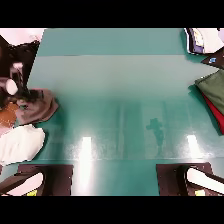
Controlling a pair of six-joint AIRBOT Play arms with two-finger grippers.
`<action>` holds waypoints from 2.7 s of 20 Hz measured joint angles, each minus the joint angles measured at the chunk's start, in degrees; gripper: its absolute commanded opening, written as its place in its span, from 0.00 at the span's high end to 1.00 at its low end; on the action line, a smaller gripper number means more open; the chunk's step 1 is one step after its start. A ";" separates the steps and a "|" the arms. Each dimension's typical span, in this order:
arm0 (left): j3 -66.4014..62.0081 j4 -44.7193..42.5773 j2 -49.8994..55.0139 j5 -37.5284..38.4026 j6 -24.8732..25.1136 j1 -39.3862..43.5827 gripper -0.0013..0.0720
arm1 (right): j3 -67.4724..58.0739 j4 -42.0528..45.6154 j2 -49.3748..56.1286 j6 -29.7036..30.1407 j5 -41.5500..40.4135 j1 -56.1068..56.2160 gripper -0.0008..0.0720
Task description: Fold the shirts.
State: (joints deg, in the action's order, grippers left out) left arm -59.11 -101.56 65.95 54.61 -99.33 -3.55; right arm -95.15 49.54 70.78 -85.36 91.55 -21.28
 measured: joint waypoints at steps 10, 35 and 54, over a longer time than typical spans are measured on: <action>-29.05 29.92 -10.60 9.31 18.67 20.87 0.94 | 0.00 -0.04 -0.02 0.00 -2.29 0.00 0.96; -15.56 36.48 12.02 24.15 21.81 20.70 0.10 | 0.00 0.00 -0.02 1.01 -2.64 0.00 0.96; 1.05 40.50 9.49 8.22 22.34 24.26 0.94 | 3.76 0.04 -0.04 1.09 -1.44 1.29 0.96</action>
State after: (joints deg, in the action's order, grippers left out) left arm -58.06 -61.06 75.44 62.83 -76.99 20.71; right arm -91.39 49.58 70.74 -84.27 90.11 -19.99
